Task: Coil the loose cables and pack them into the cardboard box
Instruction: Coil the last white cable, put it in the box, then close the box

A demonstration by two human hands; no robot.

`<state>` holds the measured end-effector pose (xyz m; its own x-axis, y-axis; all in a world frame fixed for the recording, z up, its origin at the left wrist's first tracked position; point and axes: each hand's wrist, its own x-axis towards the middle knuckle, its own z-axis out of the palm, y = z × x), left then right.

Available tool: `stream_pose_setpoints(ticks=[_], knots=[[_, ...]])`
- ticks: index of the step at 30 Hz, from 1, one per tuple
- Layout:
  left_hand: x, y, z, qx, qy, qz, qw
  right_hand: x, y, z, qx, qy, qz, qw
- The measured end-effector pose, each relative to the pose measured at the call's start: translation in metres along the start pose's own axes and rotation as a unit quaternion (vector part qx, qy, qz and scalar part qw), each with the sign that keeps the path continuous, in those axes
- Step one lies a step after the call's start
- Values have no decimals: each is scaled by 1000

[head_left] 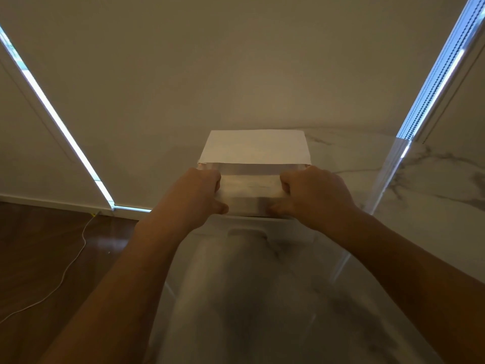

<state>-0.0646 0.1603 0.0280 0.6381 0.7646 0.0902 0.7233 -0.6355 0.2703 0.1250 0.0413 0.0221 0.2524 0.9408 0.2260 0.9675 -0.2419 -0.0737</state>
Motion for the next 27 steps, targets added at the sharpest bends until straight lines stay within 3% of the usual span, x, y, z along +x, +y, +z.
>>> stream_pose_setpoints(ticks=[6, 17, 27], knots=[[0, 1, 4, 9, 11, 4, 1000, 0, -2, 9, 0, 27, 19, 999], [-2, 6, 6, 19, 16, -17, 1000, 0, -9, 6, -83, 1, 12, 996], [-4, 7, 4, -4, 0, -31, 1000, -1, -9, 4, -69, -4, 16, 997]])
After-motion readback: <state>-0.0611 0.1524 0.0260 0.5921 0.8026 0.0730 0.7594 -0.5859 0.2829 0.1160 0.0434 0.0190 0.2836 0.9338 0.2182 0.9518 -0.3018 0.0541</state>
